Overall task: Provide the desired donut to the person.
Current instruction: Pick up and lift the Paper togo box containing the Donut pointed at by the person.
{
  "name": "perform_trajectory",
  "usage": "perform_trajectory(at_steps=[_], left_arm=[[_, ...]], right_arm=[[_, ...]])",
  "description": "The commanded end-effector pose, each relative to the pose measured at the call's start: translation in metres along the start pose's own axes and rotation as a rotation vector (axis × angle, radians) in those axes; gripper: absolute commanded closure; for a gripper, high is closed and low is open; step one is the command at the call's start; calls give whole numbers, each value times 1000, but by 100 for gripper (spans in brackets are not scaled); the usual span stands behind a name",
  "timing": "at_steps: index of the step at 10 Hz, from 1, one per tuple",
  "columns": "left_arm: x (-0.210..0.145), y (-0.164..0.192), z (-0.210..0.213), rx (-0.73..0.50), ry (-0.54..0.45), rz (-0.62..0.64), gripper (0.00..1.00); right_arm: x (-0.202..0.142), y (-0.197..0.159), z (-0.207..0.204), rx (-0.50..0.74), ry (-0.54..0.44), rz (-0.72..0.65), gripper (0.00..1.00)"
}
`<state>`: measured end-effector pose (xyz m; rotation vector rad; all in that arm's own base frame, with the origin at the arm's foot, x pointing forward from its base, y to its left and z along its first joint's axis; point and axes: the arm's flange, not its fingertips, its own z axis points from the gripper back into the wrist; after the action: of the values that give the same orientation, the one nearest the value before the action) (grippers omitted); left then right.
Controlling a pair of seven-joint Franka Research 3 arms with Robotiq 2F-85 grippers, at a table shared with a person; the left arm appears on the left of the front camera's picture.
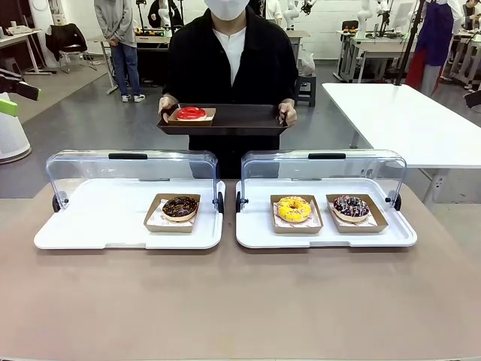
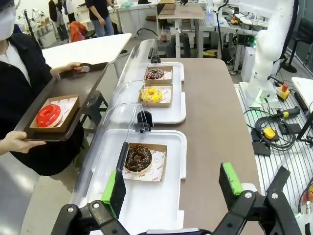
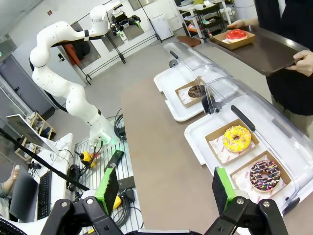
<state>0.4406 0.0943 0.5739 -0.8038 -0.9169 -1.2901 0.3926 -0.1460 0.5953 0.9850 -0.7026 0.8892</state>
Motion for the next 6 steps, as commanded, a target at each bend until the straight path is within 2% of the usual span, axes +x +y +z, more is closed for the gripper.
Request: perform_trajectory(at_steps=[1,2,6], left_arm=[[-2,2,9,-18,29,25,0],[0,0,0,0,0,0,0],[0,0,0,0,0,0,0]], right_arm=[[1,-1,-1,4,-9,6,0],[1,-1,-1,4,-9,6,0],[1,-1,-1,4,-9,6,0]])
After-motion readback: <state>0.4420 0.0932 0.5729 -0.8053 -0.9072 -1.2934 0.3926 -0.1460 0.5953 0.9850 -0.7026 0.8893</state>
